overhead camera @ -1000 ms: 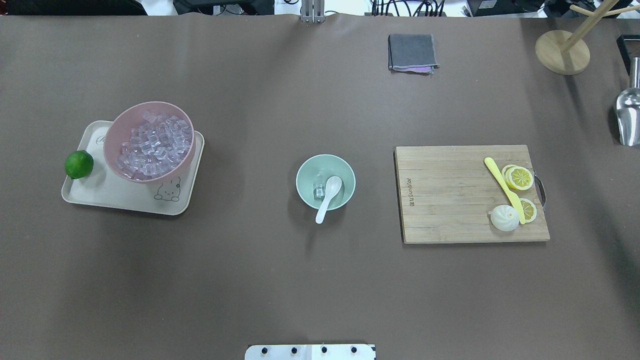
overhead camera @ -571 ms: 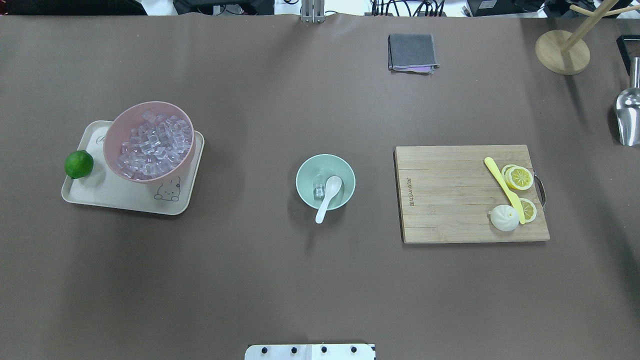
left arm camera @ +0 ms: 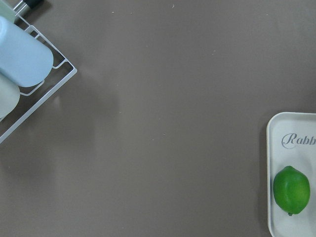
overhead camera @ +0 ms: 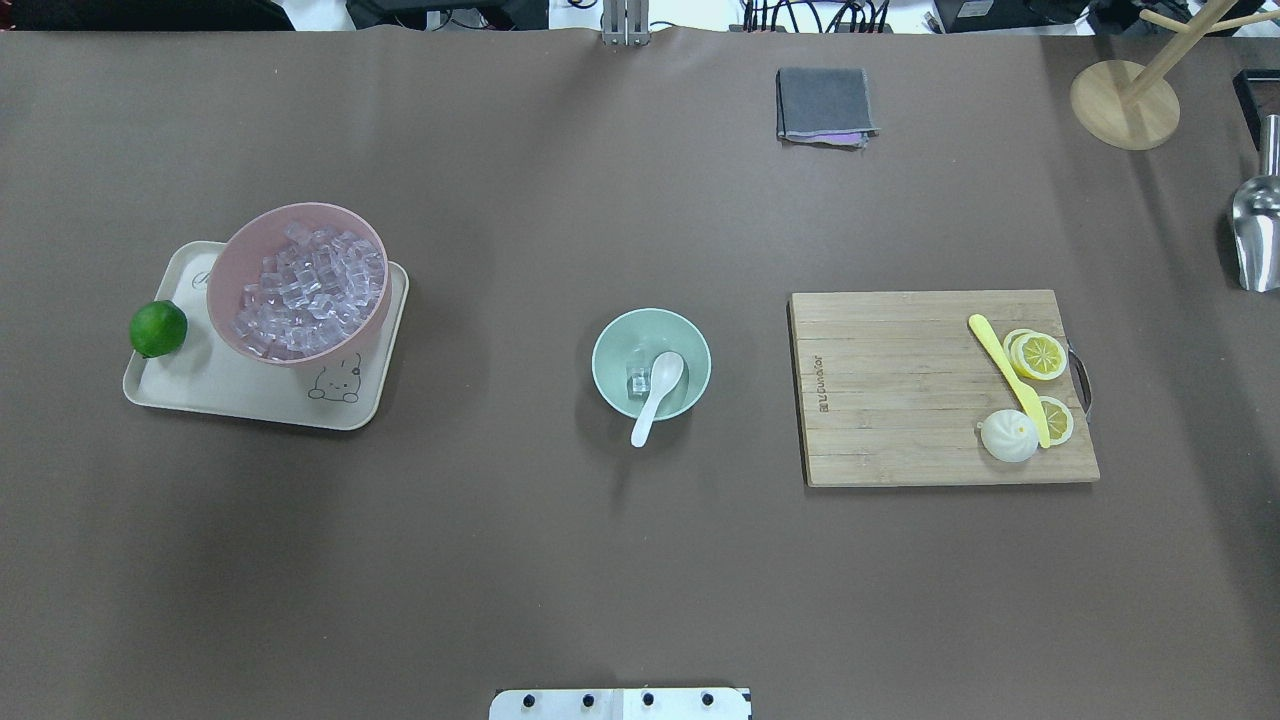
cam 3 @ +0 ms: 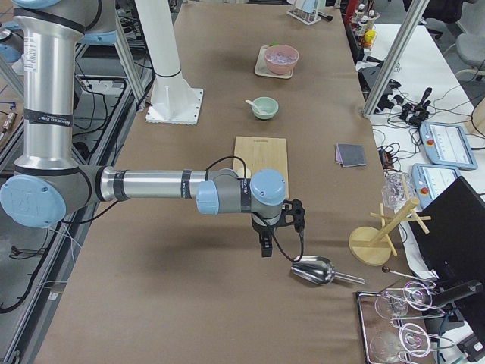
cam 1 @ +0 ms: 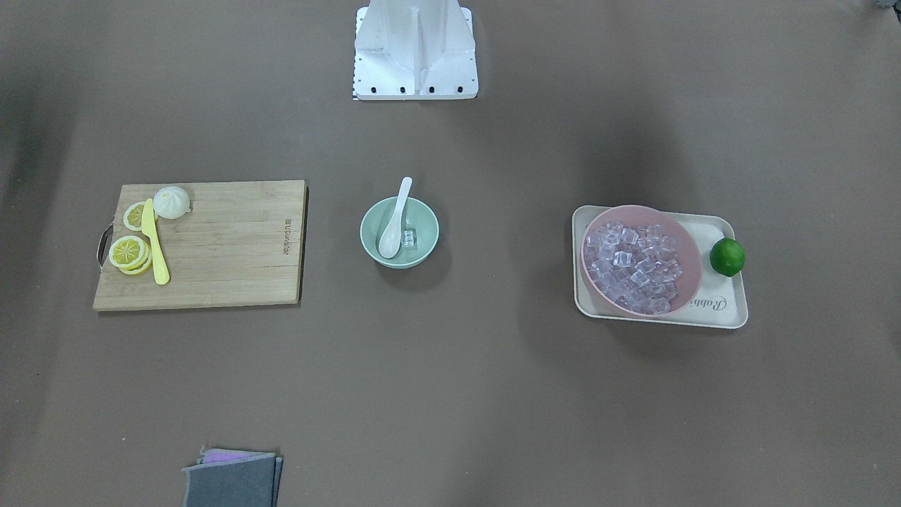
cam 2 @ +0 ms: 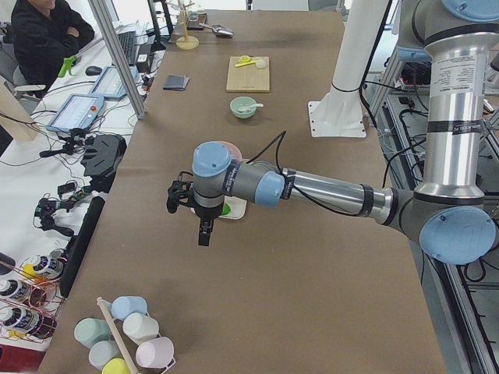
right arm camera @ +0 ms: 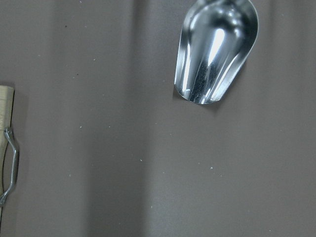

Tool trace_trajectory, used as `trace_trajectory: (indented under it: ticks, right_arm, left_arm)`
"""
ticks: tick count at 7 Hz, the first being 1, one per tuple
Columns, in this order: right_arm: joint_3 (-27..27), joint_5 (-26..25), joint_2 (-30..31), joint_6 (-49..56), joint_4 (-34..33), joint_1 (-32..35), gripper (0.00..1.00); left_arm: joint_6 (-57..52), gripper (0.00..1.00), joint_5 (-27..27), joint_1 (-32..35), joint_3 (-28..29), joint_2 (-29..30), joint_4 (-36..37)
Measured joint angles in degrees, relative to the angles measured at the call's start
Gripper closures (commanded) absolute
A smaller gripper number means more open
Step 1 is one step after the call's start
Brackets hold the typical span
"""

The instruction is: Put spoon and ice into bowl

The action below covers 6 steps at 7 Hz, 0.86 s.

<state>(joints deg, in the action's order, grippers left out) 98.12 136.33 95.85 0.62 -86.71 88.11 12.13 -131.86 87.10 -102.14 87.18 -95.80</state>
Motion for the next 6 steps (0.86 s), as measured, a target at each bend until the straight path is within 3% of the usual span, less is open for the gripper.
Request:
trace_trajectory:
  ticks: [6]
  right_arm:
    - [0.75,0.67,0.16,-2.95,-0.3,0.04,0.0]
  left_arm:
    - [-0.03,0.02,-0.07,1.94,-0.2,-2.33,-0.39]
